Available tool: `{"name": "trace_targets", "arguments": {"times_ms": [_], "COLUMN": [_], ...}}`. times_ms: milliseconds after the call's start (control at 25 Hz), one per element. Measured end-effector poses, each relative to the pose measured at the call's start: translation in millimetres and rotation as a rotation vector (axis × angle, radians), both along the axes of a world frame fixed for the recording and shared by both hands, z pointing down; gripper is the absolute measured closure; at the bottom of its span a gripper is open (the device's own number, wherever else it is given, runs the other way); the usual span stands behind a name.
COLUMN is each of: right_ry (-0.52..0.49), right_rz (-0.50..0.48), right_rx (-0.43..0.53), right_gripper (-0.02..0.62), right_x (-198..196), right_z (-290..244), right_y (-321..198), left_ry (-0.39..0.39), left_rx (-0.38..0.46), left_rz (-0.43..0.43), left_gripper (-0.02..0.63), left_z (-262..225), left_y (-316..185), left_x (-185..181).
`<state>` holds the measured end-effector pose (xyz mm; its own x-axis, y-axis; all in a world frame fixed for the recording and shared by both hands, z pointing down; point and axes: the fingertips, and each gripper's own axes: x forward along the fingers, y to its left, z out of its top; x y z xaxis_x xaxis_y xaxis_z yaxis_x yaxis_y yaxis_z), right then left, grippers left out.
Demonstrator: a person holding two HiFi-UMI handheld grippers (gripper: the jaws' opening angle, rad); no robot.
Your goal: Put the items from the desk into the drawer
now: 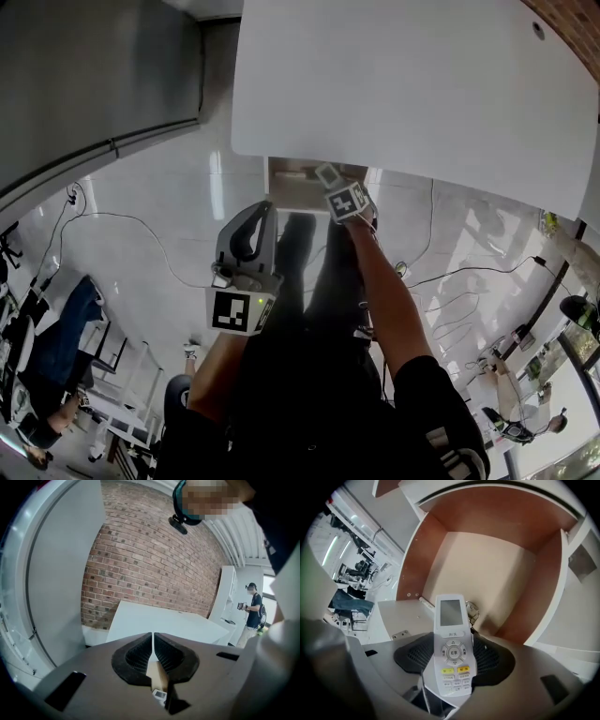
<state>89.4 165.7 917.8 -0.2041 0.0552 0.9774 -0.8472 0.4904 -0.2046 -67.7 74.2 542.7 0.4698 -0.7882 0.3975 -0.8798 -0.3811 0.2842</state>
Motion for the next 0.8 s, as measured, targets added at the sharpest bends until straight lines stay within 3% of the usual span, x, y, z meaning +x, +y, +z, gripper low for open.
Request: {"name": "trace_targets", "arguments": {"times_ms": [400, 800], "right_ry": [0.025, 0.042], "right_rz": [0.003, 0.005], "right_rx": [0.022, 0.06], "right_gripper": [0.339, 0.339], "right_x": [3, 11], "right_z": [13, -6], "right_y": [-5, -6], "left_ry": [0.0, 0.007], "left_rx": [-0.019, -0.002], "left_rz": [-0.001, -0.019], "left_gripper": [0.592, 0.592], "left_z": [11, 0], "left_y": [6, 3], "left_x": [-2, -6]}}
